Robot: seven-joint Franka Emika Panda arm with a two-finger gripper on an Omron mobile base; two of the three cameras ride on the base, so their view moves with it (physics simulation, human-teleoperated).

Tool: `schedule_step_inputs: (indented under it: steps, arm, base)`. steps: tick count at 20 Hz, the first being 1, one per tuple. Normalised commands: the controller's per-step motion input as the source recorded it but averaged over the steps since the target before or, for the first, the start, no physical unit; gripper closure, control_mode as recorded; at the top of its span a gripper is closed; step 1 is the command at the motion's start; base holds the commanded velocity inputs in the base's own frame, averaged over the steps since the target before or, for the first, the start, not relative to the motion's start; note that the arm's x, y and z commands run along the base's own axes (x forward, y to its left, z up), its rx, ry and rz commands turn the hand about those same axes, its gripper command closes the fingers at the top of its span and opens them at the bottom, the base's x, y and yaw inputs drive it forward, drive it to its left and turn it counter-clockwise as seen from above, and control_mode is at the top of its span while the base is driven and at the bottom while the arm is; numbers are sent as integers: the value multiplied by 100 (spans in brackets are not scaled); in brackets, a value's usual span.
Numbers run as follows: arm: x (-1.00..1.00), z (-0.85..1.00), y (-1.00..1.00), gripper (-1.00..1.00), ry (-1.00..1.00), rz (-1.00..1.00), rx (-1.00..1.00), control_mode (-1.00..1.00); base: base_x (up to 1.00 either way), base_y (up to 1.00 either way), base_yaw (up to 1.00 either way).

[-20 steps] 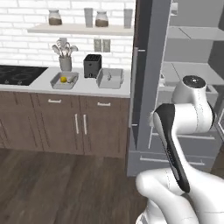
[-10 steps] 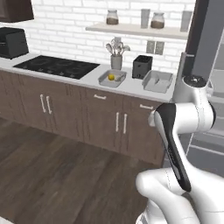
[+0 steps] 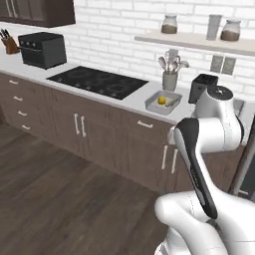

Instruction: Place one lemon and one fish in each tupperware on the nearby counter, to pack two identical lunches.

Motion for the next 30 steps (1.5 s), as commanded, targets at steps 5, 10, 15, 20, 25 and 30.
schedule_step_inputs:
  steps: [5,10,15,20,25,30]
  arm:
    - [0,0,0,100,0,0,0,100]
    - [0,0,0,100,0,0,0,100]
    - [0,0,0,100,0,0,0,100]
    - [0,0,0,100,0,0,0,100]
    - [0,0,0,100,0,0,0,100]
    - [0,0,0,100,0,0,0,100]
  base:
    - [100,-2,-7]
    - [100,0,-48]
    - [63,6,-68]
    - [53,3,-71]
    - [54,20,-74]
    - [30,33,-70]
